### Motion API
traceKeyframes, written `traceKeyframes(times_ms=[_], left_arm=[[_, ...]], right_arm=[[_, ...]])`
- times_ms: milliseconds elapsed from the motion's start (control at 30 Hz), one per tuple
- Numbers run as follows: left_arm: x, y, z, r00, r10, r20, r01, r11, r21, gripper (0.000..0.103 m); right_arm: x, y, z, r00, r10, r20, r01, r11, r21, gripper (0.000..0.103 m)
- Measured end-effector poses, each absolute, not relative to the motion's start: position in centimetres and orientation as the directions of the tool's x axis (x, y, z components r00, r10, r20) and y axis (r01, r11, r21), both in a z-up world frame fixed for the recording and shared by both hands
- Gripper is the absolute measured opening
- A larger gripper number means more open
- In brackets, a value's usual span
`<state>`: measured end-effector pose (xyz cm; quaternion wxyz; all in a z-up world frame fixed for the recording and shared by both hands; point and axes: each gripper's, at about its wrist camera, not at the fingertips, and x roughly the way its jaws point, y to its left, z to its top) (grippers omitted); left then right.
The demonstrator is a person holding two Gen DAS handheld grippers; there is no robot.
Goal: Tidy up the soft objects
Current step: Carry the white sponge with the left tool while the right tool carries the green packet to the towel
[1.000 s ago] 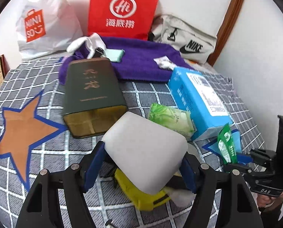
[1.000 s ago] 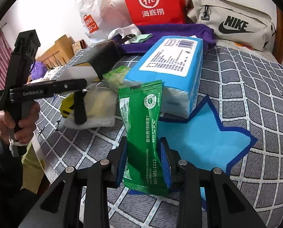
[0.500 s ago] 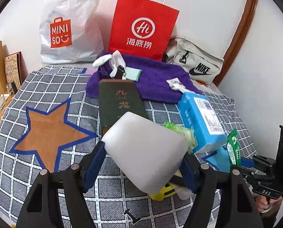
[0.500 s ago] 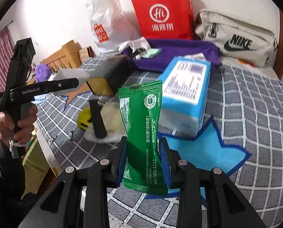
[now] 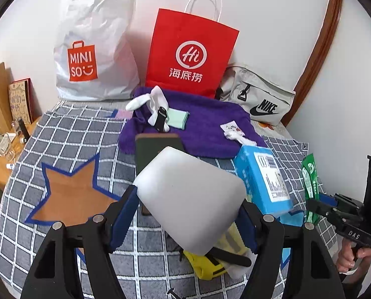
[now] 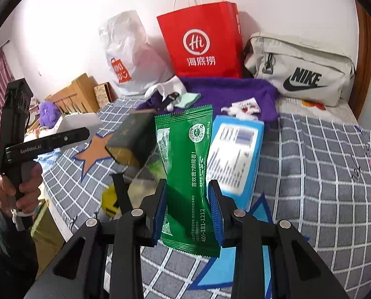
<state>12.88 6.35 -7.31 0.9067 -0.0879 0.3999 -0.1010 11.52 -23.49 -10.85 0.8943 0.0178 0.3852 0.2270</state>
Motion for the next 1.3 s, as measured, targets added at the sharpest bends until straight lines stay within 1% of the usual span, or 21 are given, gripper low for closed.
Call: traceKeyframes(times_ms=[400,567,600,633,700,800,833,867,900,933,967,1100,1200,1267,1300], left_arm=[[16.8,5.9,-6.2,0.658,-0.237,-0.715,0.107,0.969,-0.223,0.071],[18.8,5.2,-5.6,0.659,-0.256,-0.707,0.130,0.965,-0.229,0.071],[19.2,5.1,-5.6,0.660,-0.258,-0.706,0.133,0.964,-0.228,0.071],[19.6,4.9,-5.5,0.660,-0.260,-0.705,0.135,0.964,-0.229,0.071],[20.4,4.7,-5.6,0.656,-0.264,-0.707,0.140,0.963,-0.230,0.071],[21.2,4.6,-6.0,0.648,-0.270,-0.712,0.141,0.962,-0.236,0.071],[21.4,4.6,-6.2,0.645,-0.275,-0.713,0.145,0.960,-0.238,0.071],[21.6,4.6,-6.4,0.641,-0.279,-0.715,0.149,0.959,-0.241,0.071],[21.7,4.6,-6.6,0.636,-0.280,-0.719,0.148,0.959,-0.242,0.071],[21.9,4.5,-6.9,0.630,-0.281,-0.724,0.144,0.958,-0.247,0.071],[22.1,4.4,-7.3,0.622,-0.287,-0.728,0.144,0.956,-0.254,0.071],[22.5,4.1,-8.2,0.599,-0.299,-0.743,0.147,0.953,-0.265,0.071],[22.6,3.9,-8.5,0.592,-0.304,-0.747,0.152,0.952,-0.267,0.071],[22.7,3.8,-8.6,0.588,-0.304,-0.749,0.155,0.952,-0.265,0.072],[22.8,3.7,-8.6,0.587,-0.304,-0.750,0.156,0.952,-0.264,0.072]], right_arm=[[17.3,-23.5,-9.1,0.611,0.400,-0.683,-0.365,0.908,0.205,0.033],[19.4,-23.6,-8.5,0.620,0.407,-0.670,-0.359,0.907,0.219,0.031],[20.0,-23.6,-8.5,0.619,0.412,-0.669,-0.363,0.905,0.221,0.024],[20.4,-23.5,-8.5,0.616,0.413,-0.671,-0.365,0.904,0.222,0.009],[21.2,-23.5,-8.8,0.606,0.408,-0.683,-0.364,0.906,0.218,0.007],[21.5,-23.4,-9.5,0.580,0.423,-0.696,-0.389,0.895,0.219,0.011],[21.3,-23.4,-9.8,0.567,0.439,-0.698,-0.407,0.885,0.226,0.015],[21.1,-23.3,-10.2,0.547,0.452,-0.704,-0.426,0.875,0.231,0.023],[20.8,-23.1,-10.5,0.538,0.452,-0.711,-0.436,0.872,0.223,0.044],[20.5,-22.8,-10.8,0.546,0.439,-0.714,-0.442,0.875,0.200,0.059],[20.2,-22.5,-11.1,0.555,0.426,-0.714,-0.450,0.876,0.173,0.061],[20.1,-21.6,-12.7,0.522,0.421,-0.742,-0.471,0.867,0.160,0.062],[20.5,-21.2,-14.4,0.519,0.353,-0.779,-0.455,0.885,0.098,0.061],[20.7,-21.3,-15.3,0.510,0.325,-0.796,-0.445,0.892,0.079,0.059],[20.6,-21.3,-15.5,0.525,0.313,-0.792,-0.443,0.894,0.060,0.055]])
